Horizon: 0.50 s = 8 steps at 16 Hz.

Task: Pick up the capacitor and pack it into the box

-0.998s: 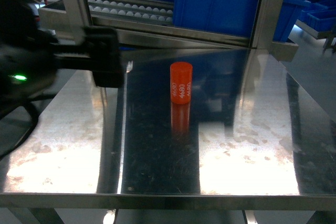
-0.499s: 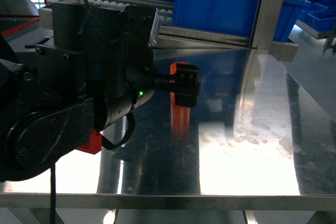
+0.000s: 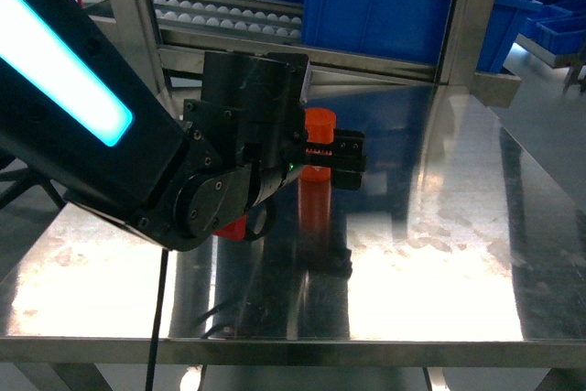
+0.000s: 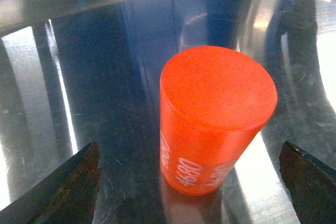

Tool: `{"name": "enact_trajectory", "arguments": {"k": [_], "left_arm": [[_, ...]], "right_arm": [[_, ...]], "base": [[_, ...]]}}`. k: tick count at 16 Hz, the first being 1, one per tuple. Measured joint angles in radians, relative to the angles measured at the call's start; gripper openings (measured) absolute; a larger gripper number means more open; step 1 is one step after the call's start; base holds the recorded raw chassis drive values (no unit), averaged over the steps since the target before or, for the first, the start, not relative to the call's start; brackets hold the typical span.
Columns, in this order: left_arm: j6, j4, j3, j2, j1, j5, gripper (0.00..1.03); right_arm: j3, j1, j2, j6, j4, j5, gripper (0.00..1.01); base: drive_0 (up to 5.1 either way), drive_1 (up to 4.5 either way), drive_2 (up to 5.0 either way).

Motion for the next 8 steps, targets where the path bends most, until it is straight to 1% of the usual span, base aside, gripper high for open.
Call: {"name": "enact_trajectory", "arguments": {"k": [1,2,3,5,6,8], "left_arm": [[-0.006,-0.016,0.039,0.026,0.003,-0.001,0.98],[-0.018,-0.039,0.102,0.07,0.006,0.0,0.98],[-0.036,-0.044,0.135,0.094,0.01,0.01,0.98],[-0.048,-0.06,0.164,0.116,0.013,0.009,0.84],[-0.061,-0.067,0.166,0.122,0.016,0.01,0.69],[-0.069,-0.063,0.166,0.123,0.016,0.007,0.52]], "right_arm": [[0.0,0.0,0.0,0.0,0.0,0.0,0.98],[0.0,0.0,0.0,0.0,0.0,0.0,0.98],[0.0,0.0,0.0,0.0,0.0,0.0,0.98],[0.0,0.0,0.0,0.0,0.0,0.0,0.98],[0.0,0.0,0.0,0.0,0.0,0.0,0.98],[0.0,0.0,0.0,0.0,0.0,0.0,0.98]], "base": [[0.0,0.0,0.0],[0.0,0.0,0.0],[0.0,0.0,0.0],[0.0,0.0,0.0],[0.0,0.0,0.0],[0.0,0.0,0.0]]}}
